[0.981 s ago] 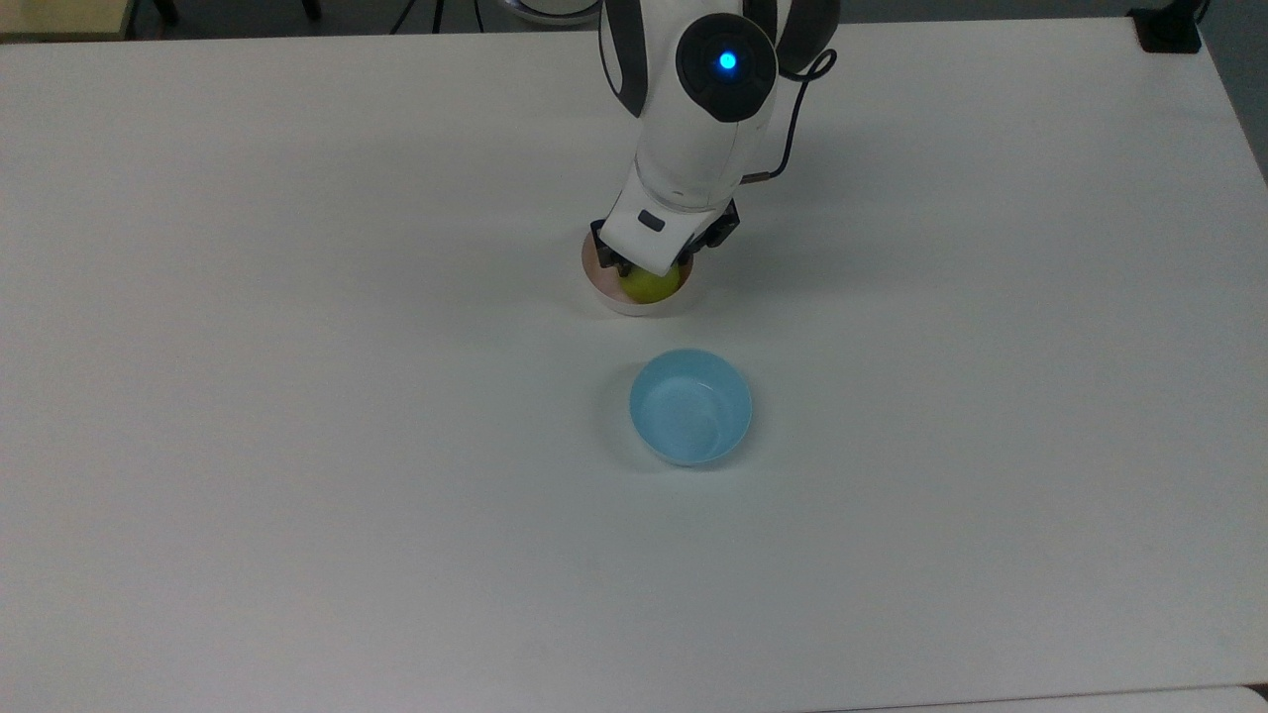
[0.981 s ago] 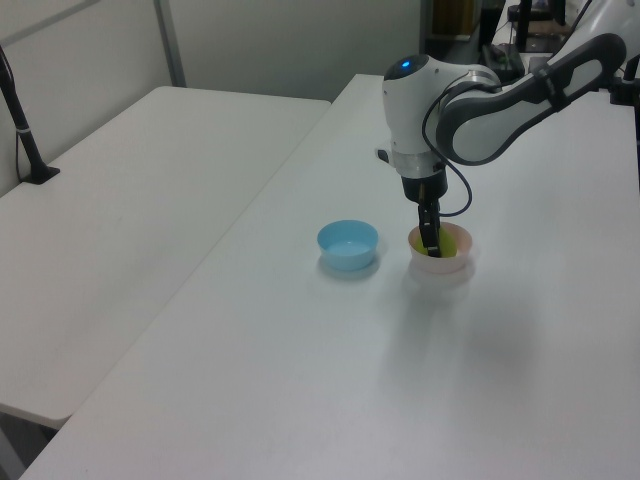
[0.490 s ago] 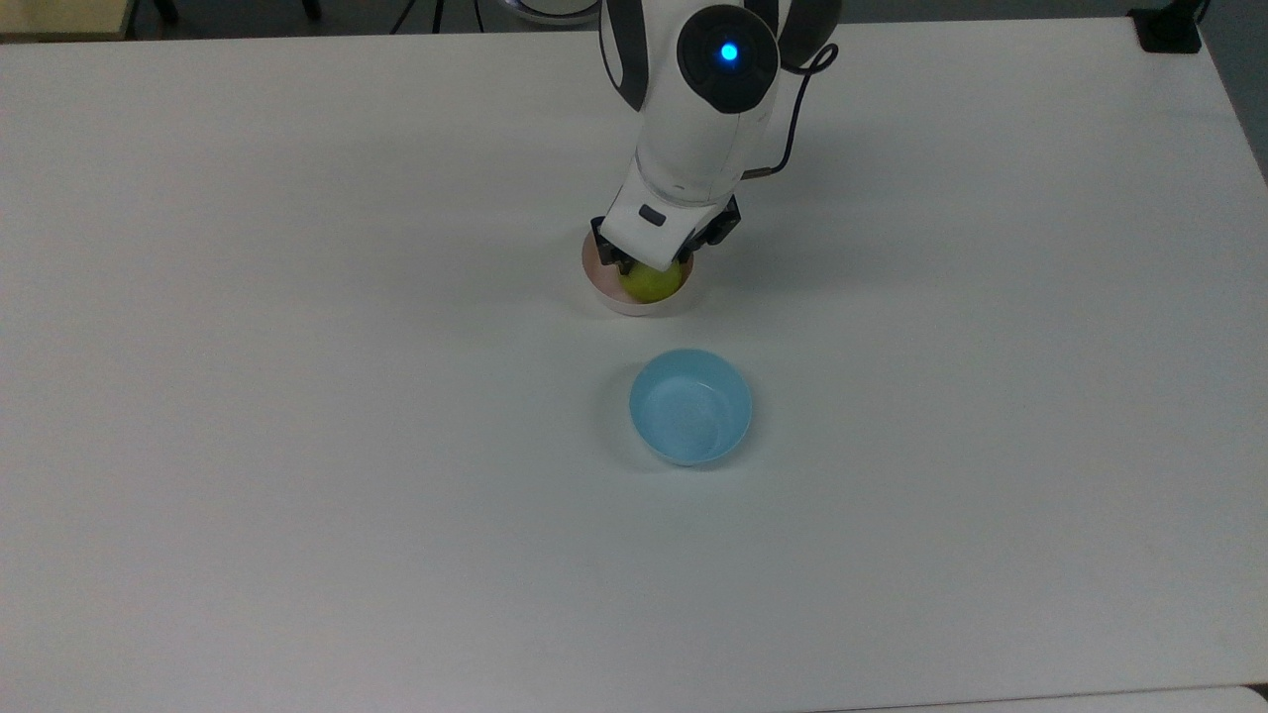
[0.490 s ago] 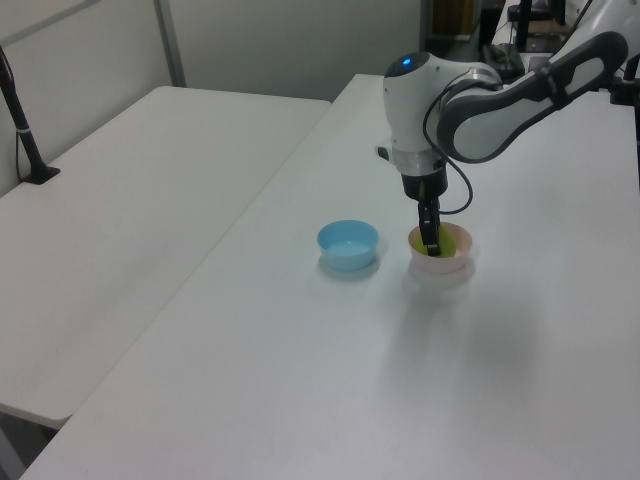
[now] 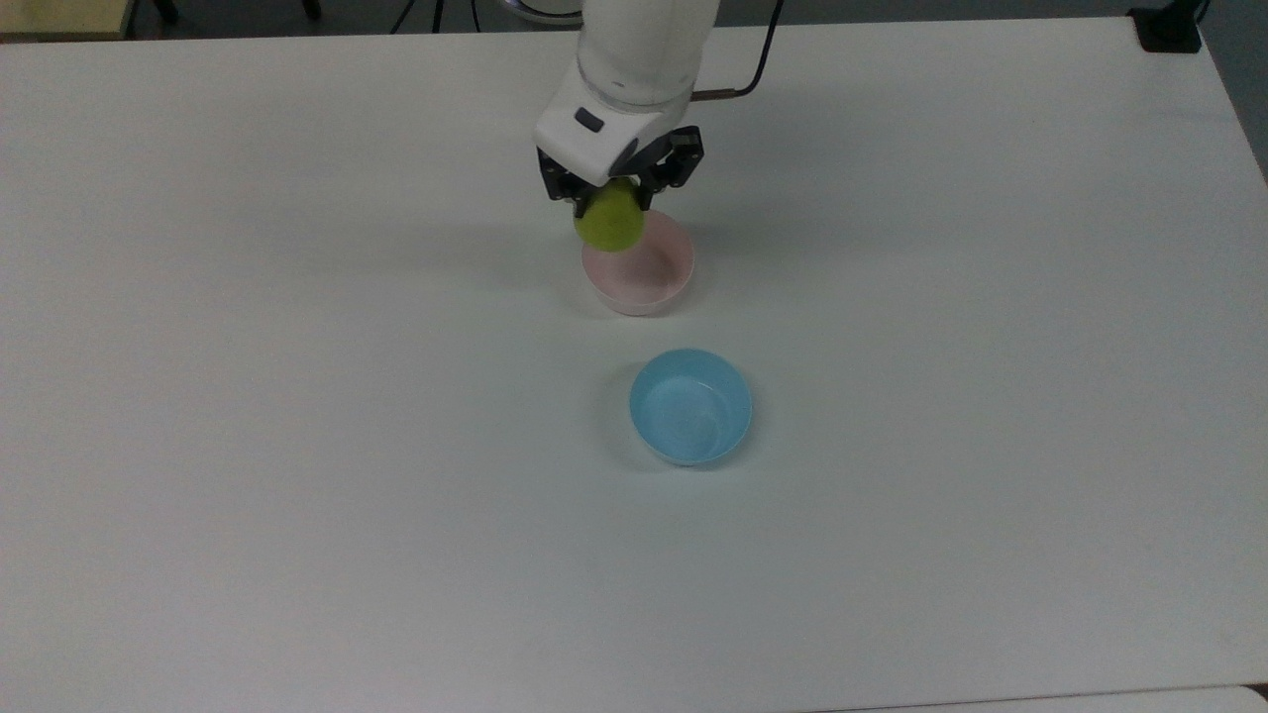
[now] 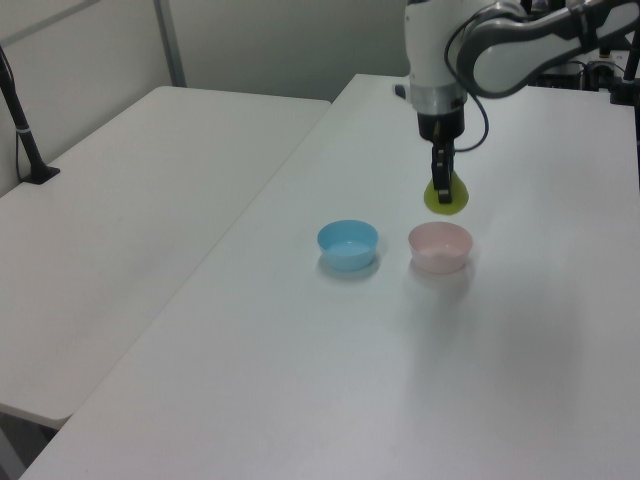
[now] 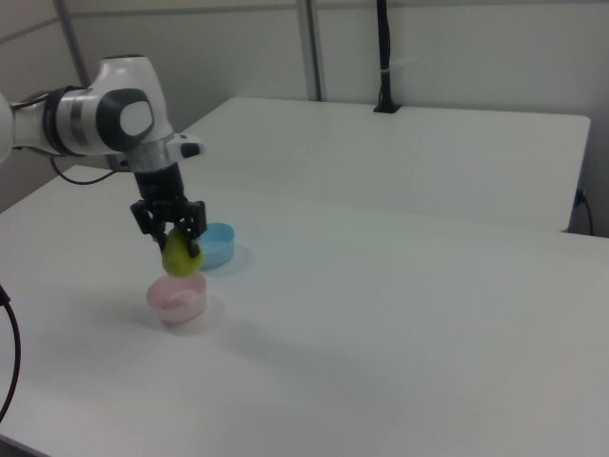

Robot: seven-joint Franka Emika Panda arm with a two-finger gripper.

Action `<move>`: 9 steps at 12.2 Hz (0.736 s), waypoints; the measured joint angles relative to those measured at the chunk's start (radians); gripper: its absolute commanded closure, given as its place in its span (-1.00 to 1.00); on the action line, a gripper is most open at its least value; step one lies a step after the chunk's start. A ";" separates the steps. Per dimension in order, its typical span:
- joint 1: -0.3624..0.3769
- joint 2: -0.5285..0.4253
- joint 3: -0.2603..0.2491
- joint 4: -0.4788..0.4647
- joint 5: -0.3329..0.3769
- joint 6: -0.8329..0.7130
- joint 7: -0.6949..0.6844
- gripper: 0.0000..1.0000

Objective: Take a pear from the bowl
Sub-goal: 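Lift the pear out of the pink bowl and carry it aside, then lower the pear onto the table beside the pink bowl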

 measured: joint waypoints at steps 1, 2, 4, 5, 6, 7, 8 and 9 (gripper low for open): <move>-0.035 -0.004 -0.002 0.000 0.000 -0.001 -0.001 0.31; -0.072 -0.003 -0.003 0.000 0.000 -0.001 -0.006 0.31; -0.156 -0.001 -0.004 0.000 -0.001 -0.001 -0.068 0.31; -0.201 0.002 -0.005 0.000 -0.001 0.000 -0.109 0.30; -0.241 0.010 -0.006 -0.001 -0.001 0.008 -0.141 0.30; -0.263 0.019 -0.006 -0.001 -0.001 0.022 -0.154 0.30; -0.283 0.033 -0.006 -0.002 -0.001 0.043 -0.160 0.29; -0.300 0.051 -0.006 -0.003 -0.001 0.063 -0.164 0.27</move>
